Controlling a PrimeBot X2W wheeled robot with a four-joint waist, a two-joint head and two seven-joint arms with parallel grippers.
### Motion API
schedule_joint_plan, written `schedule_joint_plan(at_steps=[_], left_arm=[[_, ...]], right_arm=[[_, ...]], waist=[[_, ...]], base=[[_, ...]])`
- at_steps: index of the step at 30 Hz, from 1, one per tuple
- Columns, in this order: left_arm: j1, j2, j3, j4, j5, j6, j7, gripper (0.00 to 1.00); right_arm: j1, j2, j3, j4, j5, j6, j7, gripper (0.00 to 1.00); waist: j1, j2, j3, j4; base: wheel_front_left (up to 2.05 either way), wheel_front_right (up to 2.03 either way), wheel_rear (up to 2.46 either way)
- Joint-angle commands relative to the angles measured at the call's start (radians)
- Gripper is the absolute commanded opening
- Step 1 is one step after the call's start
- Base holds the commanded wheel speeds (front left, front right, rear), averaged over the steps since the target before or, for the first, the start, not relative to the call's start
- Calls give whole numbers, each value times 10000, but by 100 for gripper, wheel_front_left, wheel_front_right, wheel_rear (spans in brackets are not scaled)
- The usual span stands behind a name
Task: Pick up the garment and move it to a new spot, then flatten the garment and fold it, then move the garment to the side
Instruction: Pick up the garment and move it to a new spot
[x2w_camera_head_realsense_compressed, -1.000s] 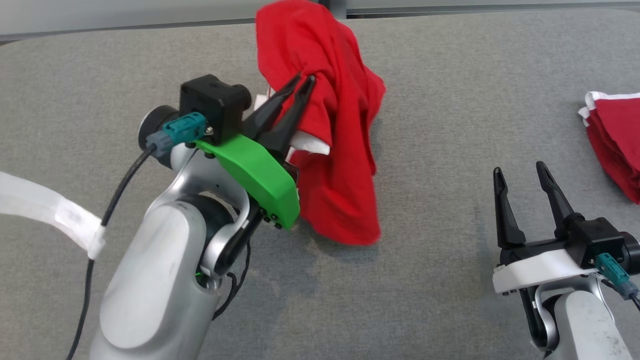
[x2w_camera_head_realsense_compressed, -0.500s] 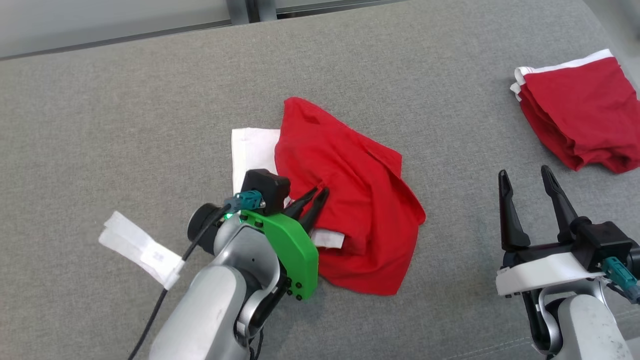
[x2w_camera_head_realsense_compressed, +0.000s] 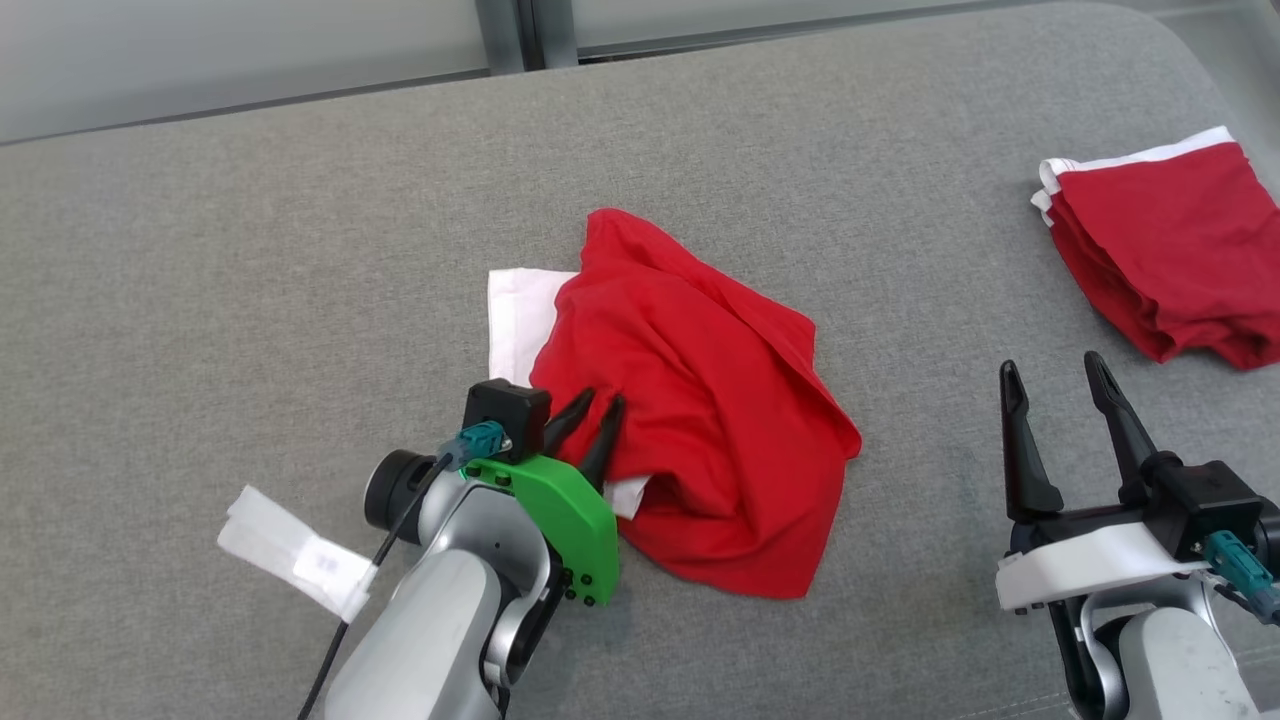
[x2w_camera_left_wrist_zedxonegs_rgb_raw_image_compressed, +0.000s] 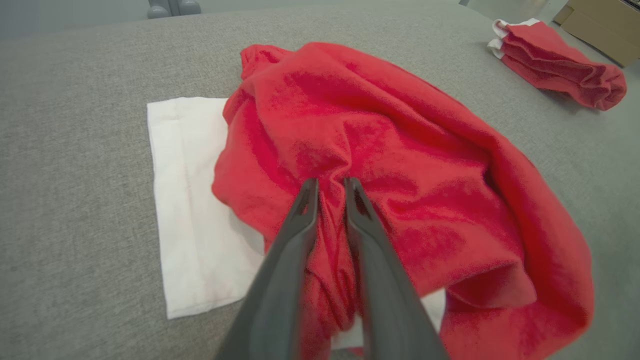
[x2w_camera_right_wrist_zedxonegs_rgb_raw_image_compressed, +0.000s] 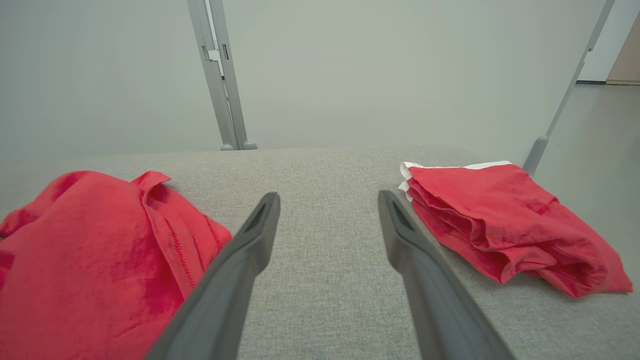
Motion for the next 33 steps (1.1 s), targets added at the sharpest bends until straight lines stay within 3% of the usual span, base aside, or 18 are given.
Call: schedule_joint_plan(at_steps=[1,10,15,23,33], left_arm=[[219,88,101,-133,30,105,-138,100],[1787,873,1223,-2356,30,1318,-1395,100],[2604,1282,1909,-2954,-213,1637,-2080,100],[3588,1738,2132,-2292,-246,1246,-3346,100],[4649,1787,2877,-764,-228,1088,-4091,100]], right_arm=[[122,-7,-47,-23,-31,-14,-27,100],[532,-10,-525,-164,-28,-14,-27,100],[801,-10,-726,-173,-168,-14,-27,100],[1326,-9,-792,-72,-267,-14,-27,100],[1909,-17,-646,363,-394,-14,-27,100]], waist=[[0,0,-222,194],[0,0,-758,919],[0,0,-1101,1386],[0,0,-1729,1941],[0,0,-2277,1802]], base=[[0,0,0],[0,0,0],[0,0,0],[0,0,0],[0,0,0]])
